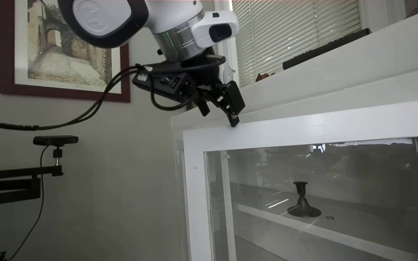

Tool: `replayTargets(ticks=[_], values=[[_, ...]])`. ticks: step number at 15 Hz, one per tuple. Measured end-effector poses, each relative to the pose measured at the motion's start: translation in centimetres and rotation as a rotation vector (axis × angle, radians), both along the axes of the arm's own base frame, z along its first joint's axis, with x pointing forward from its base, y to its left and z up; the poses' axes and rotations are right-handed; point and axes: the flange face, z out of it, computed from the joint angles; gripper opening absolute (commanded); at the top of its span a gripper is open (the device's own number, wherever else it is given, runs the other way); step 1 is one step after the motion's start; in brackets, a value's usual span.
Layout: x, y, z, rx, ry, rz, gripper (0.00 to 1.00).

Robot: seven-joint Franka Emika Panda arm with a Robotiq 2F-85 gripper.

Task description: Close the cabinet's right door

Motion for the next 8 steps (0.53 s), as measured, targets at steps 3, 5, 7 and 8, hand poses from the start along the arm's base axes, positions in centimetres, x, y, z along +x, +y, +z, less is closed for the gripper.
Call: replayTargets(ticks=[3, 5, 7, 8], values=[[0.0, 0.9, 1.4, -0.03, -0.042, 0.04, 1.0], [-0.4, 1.8, 2.0, -0.032, -0.033, 0.089, 1.0], [-1.5, 2.7, 2.0, -0.028, 0.05, 0.142, 1.0], [-2.2, 3.2, 2.0, -0.025, 0.109, 0.158, 1.0]])
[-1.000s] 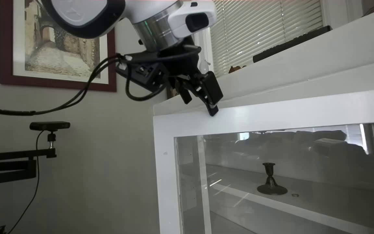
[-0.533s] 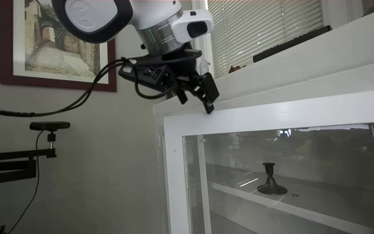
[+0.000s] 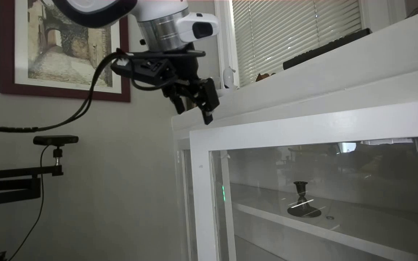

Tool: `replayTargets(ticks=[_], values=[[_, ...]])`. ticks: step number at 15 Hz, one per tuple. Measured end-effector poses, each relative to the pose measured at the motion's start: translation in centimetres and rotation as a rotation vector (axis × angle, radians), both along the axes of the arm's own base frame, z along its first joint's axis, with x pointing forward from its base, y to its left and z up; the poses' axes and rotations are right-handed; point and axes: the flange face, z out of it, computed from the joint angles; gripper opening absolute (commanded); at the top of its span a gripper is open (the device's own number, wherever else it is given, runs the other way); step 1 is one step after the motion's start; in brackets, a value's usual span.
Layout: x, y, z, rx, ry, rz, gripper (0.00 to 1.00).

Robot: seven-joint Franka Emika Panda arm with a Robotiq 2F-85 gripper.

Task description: Close the cabinet's right door

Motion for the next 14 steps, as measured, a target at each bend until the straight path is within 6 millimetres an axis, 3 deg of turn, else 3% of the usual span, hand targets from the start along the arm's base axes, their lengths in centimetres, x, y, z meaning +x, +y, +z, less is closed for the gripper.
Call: replayTargets(ticks=[6, 10, 14], values=[[-4.6, 0.6, 0.6, -0.117, 0.291, -0.054, 1.0], [-5.1, -0.5, 1.0, -0.262, 0.308, -0.106, 1.0], [-4.0, -1.0, 1.0, -0.381, 0.269, -0.104, 1.0]])
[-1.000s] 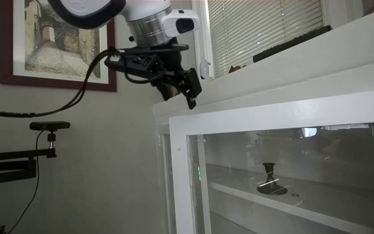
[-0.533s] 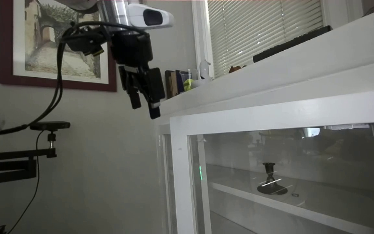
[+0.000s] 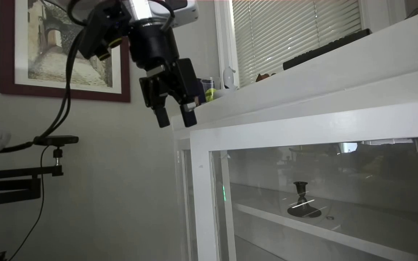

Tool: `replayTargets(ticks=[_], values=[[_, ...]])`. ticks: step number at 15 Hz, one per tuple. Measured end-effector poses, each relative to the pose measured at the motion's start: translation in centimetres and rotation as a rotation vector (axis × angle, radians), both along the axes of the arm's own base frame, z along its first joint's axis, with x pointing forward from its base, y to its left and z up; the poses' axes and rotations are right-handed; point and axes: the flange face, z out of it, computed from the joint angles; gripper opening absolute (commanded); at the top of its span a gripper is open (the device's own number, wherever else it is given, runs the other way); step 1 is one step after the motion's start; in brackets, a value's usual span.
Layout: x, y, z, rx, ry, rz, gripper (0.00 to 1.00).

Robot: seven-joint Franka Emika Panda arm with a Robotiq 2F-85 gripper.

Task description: Close the cabinet's right door

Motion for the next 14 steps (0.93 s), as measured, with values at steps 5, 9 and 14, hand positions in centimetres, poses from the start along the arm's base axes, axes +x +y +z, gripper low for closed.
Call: replayTargets(ticks=[5, 9, 14], values=[[2.5, -0.1, -1.0, -0.055, -0.087, 0.098, 1.0], [4.4, -0.4, -1.6, -0.076, -0.18, 0.165, 1.0], [4.5, -0.3, -1.8, -0.078, -0.18, 0.174, 1.0]])
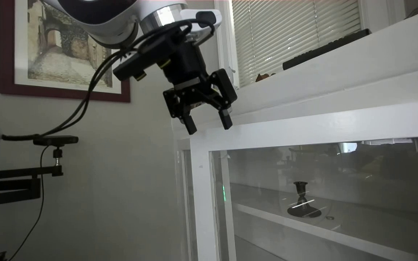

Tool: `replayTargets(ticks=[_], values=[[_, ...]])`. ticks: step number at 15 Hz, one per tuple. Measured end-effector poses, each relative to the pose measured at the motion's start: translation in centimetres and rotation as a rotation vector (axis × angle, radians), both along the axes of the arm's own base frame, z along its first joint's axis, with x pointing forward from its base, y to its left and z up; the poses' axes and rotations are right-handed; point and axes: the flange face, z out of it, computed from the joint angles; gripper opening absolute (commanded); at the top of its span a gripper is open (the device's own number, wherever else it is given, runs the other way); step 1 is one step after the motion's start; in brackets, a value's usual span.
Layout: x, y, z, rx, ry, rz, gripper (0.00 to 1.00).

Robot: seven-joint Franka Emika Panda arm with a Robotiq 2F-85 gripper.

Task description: Close the cabinet's right door

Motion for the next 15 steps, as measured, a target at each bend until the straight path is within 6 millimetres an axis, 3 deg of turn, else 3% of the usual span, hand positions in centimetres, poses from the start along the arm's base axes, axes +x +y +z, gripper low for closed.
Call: replayTargets(ticks=[4, 15], values=[[0.4, 0.4, -0.3, -0.024, 0.014, 0.011, 1.0], [4.6, 2.4, -3.0, -0.074, -0.056, 0.047, 1.0]])
